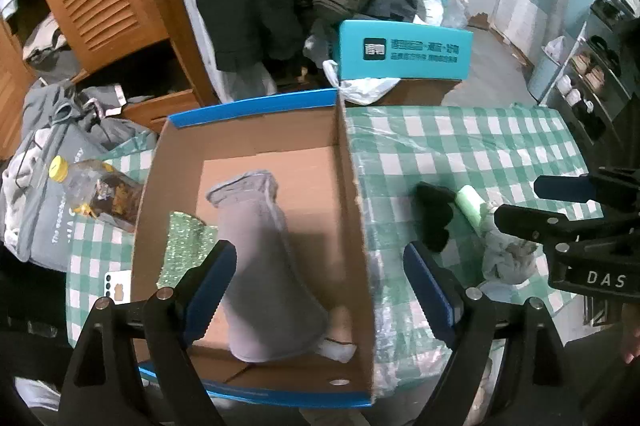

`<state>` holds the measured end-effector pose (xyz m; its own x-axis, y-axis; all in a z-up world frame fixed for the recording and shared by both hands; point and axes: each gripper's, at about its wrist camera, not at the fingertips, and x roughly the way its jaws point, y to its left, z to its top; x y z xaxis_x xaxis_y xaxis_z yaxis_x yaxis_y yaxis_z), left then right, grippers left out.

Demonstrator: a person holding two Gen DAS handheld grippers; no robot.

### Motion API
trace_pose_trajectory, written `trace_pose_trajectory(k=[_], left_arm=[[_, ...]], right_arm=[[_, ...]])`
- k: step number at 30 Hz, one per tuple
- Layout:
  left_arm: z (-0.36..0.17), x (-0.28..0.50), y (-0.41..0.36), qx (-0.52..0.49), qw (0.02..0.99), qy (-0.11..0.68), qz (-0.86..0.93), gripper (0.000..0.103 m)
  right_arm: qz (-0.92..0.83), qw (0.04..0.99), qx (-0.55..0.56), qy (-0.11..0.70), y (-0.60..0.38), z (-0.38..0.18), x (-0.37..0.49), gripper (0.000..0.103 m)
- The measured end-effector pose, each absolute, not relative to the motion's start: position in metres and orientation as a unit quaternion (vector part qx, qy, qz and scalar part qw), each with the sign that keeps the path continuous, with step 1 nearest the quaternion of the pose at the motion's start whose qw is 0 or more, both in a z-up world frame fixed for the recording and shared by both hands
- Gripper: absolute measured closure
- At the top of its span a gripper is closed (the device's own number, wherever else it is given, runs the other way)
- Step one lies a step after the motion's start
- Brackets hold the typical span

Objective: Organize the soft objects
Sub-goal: 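Move both grippers back over the remaining items on the table, then close the right gripper on the grey-white patterned cloth and lift it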

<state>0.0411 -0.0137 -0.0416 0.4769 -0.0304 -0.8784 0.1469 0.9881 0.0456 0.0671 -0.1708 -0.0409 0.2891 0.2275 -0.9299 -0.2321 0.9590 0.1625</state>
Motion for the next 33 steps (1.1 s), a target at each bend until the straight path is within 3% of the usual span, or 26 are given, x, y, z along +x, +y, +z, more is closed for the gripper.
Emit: trace_pose_trajectory(k=[17,33], left_arm=[[-0.054,0.044,-0.058,0.074,0.844,0.525,-0.084,0.016],[-0.093,0.049,-0.097,0.099,0.816,0.559,-0.109,0.016]], right_arm=[[0.111,0.794,0.019,0.598,-0.224,-0.066,0.059,0.042],[0.076,0.757,0.048,0.648,-0.260,-0.130,0.064,0.041]])
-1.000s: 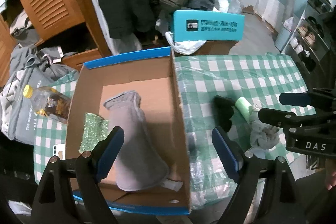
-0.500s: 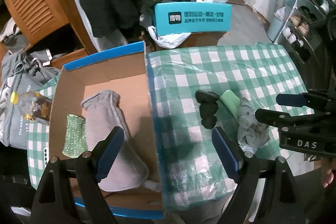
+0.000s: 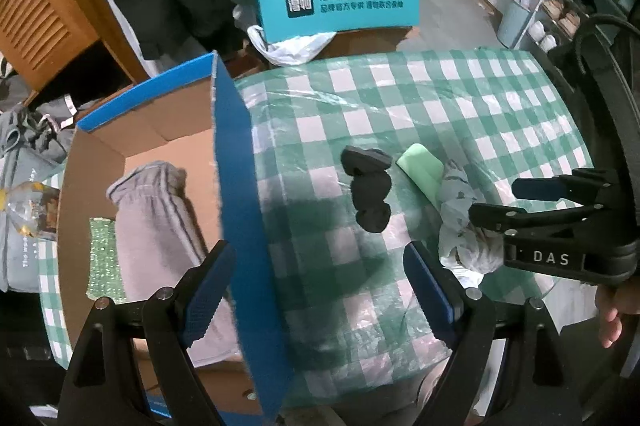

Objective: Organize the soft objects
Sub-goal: 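Close the right gripper on the grey-white patterned cloth and lift it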

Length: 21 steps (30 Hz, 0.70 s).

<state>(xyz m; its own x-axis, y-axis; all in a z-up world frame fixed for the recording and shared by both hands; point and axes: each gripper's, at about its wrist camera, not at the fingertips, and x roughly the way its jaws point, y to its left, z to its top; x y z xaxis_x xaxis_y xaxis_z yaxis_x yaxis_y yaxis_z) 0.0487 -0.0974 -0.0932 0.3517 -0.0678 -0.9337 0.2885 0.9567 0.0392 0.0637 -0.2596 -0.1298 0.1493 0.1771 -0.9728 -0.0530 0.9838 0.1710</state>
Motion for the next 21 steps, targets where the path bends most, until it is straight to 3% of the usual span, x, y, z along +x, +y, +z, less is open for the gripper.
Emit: trace_pose_trajectory(k=[21], left_arm=[[-0.137,0.057,-0.116,0.106,0.786,0.597,-0.117,0.016]], right_arm=[[0.080,0.724,0.057,0.683,-0.253,-0.168,0.074,0.041]])
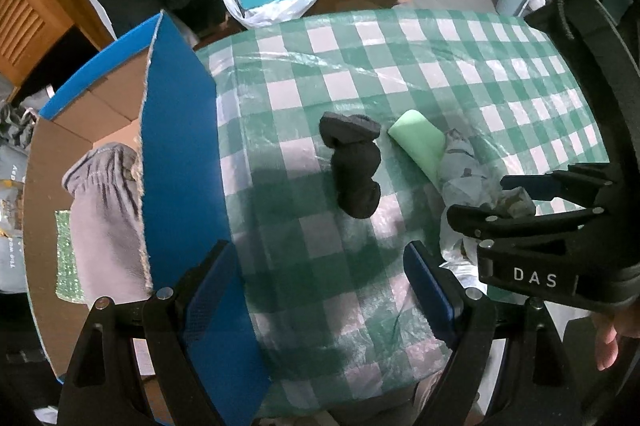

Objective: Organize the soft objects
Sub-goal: 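Close the right gripper on the grey-white patterned cloth and lift it, then lower the left gripper onto the black sock and close on it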

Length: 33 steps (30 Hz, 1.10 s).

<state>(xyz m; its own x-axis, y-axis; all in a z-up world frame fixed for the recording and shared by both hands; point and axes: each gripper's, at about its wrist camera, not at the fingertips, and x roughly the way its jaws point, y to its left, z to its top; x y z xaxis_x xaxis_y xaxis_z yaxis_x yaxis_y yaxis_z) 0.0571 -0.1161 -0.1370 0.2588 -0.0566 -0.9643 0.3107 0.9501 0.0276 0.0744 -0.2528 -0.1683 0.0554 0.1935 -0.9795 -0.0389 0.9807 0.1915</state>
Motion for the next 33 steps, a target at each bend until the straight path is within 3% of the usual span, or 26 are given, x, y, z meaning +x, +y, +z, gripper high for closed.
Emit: trace_pose_trajectory(k=[9,10,13,19,33], left_arm=[[-0.148,0.060,-0.120,0.110,0.779,0.607,-0.118,0.016],[-0.148,0.060,-0.120,0.109,0.778,0.607,-0.119,0.016],[-0.149,0.061,-0.123,0.110,0.777,0.608,-0.119,0.016],[-0.149,0.063,-0.127,0.111,0.777,0.608,-0.117,0.016],[-0.151,0.077,-0.140,0.084,0.774,0.615,-0.122,0.016]], right_arm=[[0.079,0.718,0.050,0.690,-0.252,-0.182,0.080,0.043],[0.080,0.717,0.046,0.691,-0.251,-0.184,0.081,0.052],[0.083,0.714,0.040,0.694,-0.252,-0.187,0.080,0.063],[0.088,0.725,0.044,0.682,-0.262,-0.180,0.076,0.078],[0.085,0.758,0.054,0.644,-0.283,-0.145,0.072,0.078]])
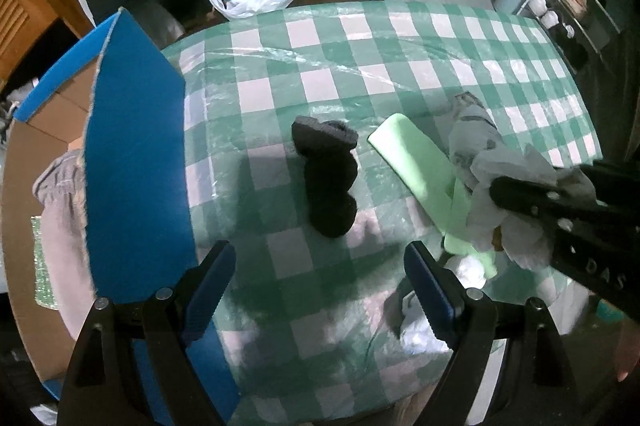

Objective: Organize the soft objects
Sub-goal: 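Lower the left gripper onto the black sock and close on it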

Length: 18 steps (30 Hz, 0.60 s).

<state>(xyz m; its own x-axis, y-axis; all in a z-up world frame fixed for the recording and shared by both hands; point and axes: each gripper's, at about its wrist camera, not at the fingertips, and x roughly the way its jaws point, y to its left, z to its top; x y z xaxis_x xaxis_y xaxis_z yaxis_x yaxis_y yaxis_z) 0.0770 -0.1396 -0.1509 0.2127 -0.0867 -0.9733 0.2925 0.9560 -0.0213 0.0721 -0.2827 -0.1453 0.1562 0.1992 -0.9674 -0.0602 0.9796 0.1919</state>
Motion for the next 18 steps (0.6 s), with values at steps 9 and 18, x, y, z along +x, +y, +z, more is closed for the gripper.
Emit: trace_pose_trajectory(k=[9,18], left_arm=[[-0.163,0.104,-0.145,0.056,0.772,0.623,-0.109,0.016],[-0.184,0.122,-0.152,0.041,0.762,0.639,-0.102,0.016]], right_arm=[[0.077,0.765,0.052,0.637,-0.298,-0.141,0.076,0.078],[0.067,0.763,0.064,0.640,-0.313,-0.150,0.081,0.078]])
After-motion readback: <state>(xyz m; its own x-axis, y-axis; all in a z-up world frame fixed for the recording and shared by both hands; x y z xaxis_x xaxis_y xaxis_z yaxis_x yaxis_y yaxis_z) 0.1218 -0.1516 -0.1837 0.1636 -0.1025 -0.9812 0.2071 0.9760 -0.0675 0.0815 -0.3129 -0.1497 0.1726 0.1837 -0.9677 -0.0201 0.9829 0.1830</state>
